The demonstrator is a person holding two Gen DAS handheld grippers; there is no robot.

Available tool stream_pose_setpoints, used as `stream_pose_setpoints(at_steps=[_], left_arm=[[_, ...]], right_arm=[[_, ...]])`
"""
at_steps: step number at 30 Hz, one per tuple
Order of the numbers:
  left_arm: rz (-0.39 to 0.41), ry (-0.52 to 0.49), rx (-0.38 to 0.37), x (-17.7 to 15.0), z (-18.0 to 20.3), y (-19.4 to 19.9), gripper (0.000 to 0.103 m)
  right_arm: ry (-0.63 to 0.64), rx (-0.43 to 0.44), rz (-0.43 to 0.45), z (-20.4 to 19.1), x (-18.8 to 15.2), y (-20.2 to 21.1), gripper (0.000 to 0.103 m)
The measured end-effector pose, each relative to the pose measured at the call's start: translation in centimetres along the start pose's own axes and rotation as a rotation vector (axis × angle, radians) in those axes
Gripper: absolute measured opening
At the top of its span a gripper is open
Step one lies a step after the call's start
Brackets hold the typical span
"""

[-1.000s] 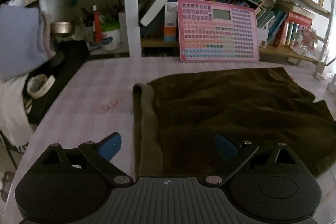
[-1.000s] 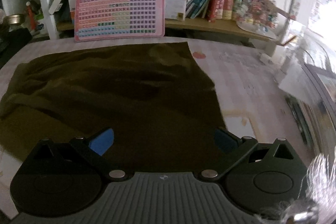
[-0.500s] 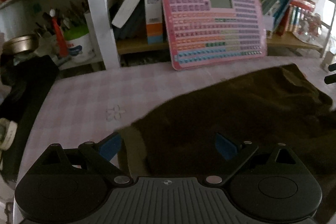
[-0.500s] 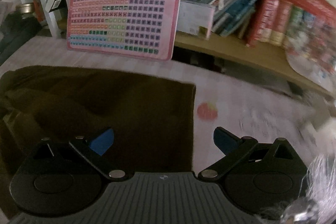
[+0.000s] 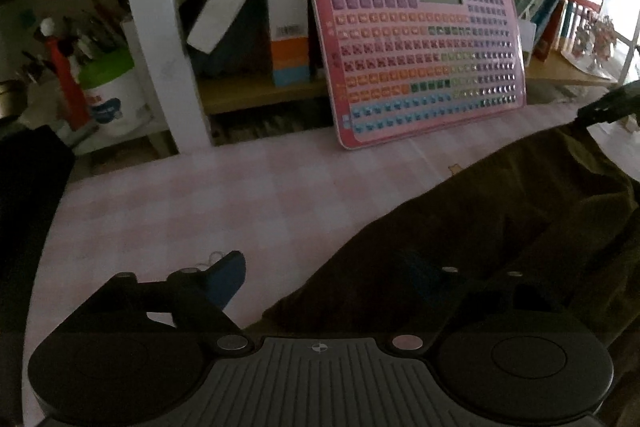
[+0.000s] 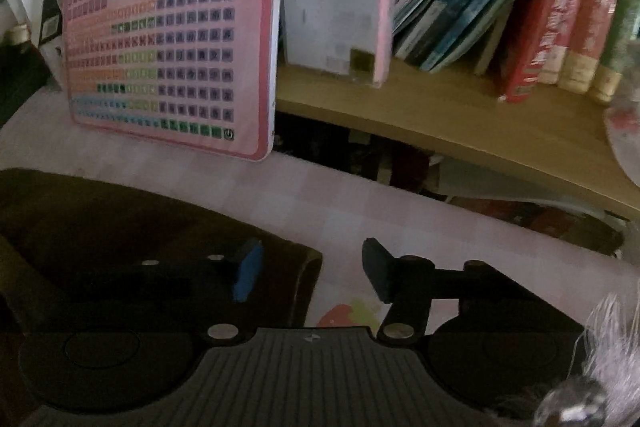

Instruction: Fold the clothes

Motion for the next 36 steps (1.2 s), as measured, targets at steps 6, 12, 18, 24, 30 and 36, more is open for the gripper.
stream_pose_setpoints(at_steps=[6,12,18,24,30,36], left_arm=[[-0.081,0.002,-0.023,-0.8,-0.8,-1.8,0.079],[-0.146,-0.013,-0.074,-1.9,-0.9,-3.5,0.067],[-0.137,0.032,-0.127,-1.7,-1.6,-3.5,0.021],[-0.047,0.082,-0.047,0.7,-2.2,-2.6,0.005],[0.108,0.003,-0.057,2.9,-0.5,3.1,0.005],[0.252,-0.093,-0.062,2.9,1.7,10.6,0.000]], right_arm=[[0.047,0.027,-0.053,-0.6,-0.6,-1.6,0.048],[0.096,0.016,-0.050,-1.1,-0.5,-2.1,0.028],[0.091,0.002,-0.091,-1.6,-0.2,-2.1,0.015],[0.107,-0.135,0.076,-3.3,1.2,-0.3,0.011],[0.118,-0.191,0.256,-5.7,3.3,6.0,0.010],[0.071,-0.228,0.367,-7.4,1.4,15.3,0.010]])
Point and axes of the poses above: each gripper's, at about its wrist camera, not at the fingertips, and y roughly against the way its jaws point, z to its right, x to its top, the point moved 4 cm from there along -y, roughly the way its jaws point, and after that the axes turned 10 degrees about z, right-handed, at the moved point
